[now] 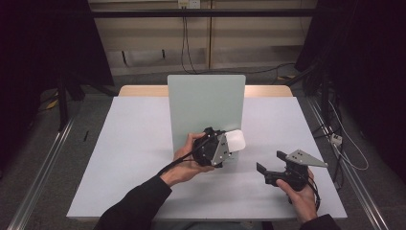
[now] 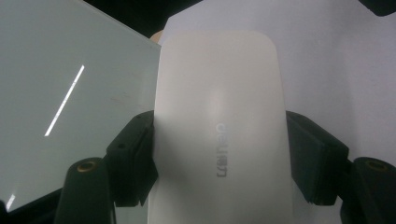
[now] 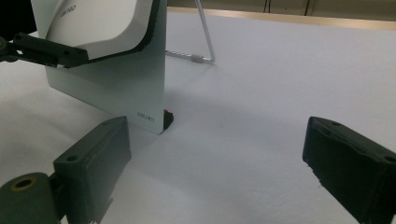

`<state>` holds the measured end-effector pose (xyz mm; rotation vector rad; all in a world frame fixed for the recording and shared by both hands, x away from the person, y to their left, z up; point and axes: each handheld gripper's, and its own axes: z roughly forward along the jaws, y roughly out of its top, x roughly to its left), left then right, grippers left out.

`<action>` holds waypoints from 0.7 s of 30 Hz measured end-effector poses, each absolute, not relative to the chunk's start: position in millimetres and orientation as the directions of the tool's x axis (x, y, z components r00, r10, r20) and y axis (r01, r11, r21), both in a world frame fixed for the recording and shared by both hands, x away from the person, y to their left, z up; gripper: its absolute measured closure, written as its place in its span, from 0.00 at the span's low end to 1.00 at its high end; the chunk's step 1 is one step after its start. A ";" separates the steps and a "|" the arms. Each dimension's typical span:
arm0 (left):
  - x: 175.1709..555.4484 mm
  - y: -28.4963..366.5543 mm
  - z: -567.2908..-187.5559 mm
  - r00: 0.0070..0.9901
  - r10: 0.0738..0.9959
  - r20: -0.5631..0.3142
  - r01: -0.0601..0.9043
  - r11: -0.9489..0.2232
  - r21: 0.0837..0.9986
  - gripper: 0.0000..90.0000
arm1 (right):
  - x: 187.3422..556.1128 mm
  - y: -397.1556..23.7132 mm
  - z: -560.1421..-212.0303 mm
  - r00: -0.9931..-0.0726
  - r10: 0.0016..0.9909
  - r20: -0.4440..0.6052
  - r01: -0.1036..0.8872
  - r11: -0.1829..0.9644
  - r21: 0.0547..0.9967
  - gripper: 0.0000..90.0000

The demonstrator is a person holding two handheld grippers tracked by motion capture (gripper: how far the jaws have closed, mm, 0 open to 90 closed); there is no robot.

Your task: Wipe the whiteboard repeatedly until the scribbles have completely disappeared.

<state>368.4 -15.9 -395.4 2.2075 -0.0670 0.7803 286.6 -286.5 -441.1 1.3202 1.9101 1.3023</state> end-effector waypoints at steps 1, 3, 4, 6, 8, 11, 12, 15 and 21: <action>369.3 -14.6 -393.8 0.811 0.202 0.549 -0.280 -0.689 0.668 0.35 | 286.5 -286.5 -441.1 -0.423 0.897 0.127 0.446 0.085 0.891 0.09; 371.9 -10.9 -389.0 0.810 0.221 0.543 -0.272 -0.678 0.682 0.35 | 286.5 -286.6 -441.1 -0.423 0.897 0.126 0.445 0.084 0.892 0.09; 373.1 -8.9 -386.2 0.808 0.225 0.545 -0.272 -0.678 0.683 0.35 | 286.5 -286.6 -441.1 -0.423 0.897 0.127 0.445 0.084 0.891 0.09; 376.1 -4.8 -379.4 0.801 0.244 0.547 -0.268 -0.670 0.692 0.35 | 286.5 -286.5 -441.1 -0.423 0.897 0.126 0.446 0.085 0.891 0.09; 379.5 -1.4 -372.2 0.797 0.269 0.541 -0.260 -0.656 0.709 0.35 | 286.5 -286.5 -441.1 -0.423 0.897 0.126 0.444 0.084 0.892 0.09; 383.8 1.1 -361.0 0.783 0.280 0.556 -0.265 -0.658 0.705 0.35 | 286.6 -286.4 -441.0 -0.423 0.897 0.126 0.445 0.085 0.891 0.09; 384.9 1.6 -358.0 0.780 0.290 0.555 -0.263 -0.653 0.710 0.35 | 286.7 -286.3 -441.1 -0.424 0.897 0.127 0.445 0.084 0.892 0.09; 387.4 2.7 -352.9 0.770 0.300 0.563 -0.269 -0.648 0.712 0.35 | 286.6 -286.5 -441.1 -0.422 0.898 0.127 0.446 0.083 0.891 0.09; 383.5 -0.5 -361.4 0.770 0.276 0.576 -0.284 -0.660 0.696 0.35 | 286.6 -286.5 -441.1 -0.423 0.897 0.127 0.446 0.083 0.891 0.09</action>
